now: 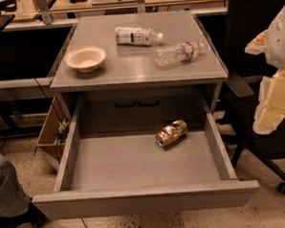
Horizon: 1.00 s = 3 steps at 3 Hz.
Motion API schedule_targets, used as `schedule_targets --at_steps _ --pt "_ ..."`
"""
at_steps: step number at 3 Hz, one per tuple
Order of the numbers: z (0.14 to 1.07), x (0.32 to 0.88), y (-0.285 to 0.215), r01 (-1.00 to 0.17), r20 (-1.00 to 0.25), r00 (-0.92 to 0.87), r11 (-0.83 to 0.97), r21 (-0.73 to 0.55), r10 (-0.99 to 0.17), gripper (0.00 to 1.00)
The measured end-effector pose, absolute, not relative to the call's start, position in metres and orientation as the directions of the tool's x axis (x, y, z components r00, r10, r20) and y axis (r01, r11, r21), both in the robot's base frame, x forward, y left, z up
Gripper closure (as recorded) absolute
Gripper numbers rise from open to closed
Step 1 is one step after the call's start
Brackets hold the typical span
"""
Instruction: Pick orange can from top drawer and place on counter
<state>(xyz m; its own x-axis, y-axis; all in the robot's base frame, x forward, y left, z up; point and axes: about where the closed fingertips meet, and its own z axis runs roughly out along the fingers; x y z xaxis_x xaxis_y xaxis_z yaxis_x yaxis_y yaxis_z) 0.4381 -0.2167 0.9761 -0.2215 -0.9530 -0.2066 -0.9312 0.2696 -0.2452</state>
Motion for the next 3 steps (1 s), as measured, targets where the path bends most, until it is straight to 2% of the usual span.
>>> schedule_targets --at_steps 2,3 --pt "0.959 0.451 -0.222 -0.933 -0.211 -0.201 0.253 -0.255 -0.957 0.00" --pt "0.913 0.479 -0.223 -0.941 -0.233 -0.142 0.204 -0.270 -0.962 0.00"
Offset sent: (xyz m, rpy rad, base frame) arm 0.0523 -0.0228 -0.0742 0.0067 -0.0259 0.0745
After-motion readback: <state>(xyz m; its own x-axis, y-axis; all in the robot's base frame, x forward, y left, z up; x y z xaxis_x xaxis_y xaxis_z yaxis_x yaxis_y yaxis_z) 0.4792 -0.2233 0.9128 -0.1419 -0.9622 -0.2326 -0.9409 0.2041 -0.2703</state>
